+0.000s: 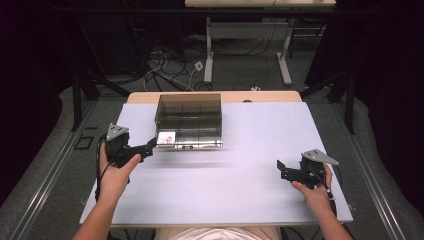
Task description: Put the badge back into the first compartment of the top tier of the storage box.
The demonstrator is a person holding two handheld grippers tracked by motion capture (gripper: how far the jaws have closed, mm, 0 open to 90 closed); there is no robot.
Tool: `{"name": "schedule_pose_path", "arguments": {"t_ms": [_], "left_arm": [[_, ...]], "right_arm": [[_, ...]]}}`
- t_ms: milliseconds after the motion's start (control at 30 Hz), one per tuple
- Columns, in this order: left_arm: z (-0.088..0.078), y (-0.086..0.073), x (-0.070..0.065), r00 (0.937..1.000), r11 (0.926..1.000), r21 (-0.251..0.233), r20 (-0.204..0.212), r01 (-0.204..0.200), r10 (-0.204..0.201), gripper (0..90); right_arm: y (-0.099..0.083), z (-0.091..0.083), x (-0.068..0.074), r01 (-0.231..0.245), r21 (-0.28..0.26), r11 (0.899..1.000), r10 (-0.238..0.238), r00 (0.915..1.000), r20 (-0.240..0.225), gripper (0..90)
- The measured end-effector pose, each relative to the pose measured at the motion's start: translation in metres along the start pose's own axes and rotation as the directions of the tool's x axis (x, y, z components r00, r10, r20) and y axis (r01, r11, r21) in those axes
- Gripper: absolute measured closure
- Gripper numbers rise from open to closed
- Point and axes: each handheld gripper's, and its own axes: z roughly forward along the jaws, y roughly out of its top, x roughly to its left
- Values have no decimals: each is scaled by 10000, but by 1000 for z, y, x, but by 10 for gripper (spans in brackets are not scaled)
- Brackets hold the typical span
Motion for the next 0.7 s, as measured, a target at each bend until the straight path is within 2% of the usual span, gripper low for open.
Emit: {"name": "schedule_pose_path", "arguments": {"t_ms": [167,400,500,700], "left_arm": [[-7,-9,3,9996,9998,-8,183,-192,192,4],[-13,-23,11,9999,10000,-92,131,-6,7,4],[-14,-31,16,9999,9997,-205,10,147,-147,7],[-16,-47,24,9991,9983,-410,-90,409,-413,10]], "right_arm": [[0,-1,0,14,18,10000,-14,10000,-11,11],[0,1,0,10,-165,9999,-9,10000,22,11],[0,-1,0,47,33,10000,-47,10000,10,11],[0,-1,0,21,3,10000,-21,10000,4,11]]}}
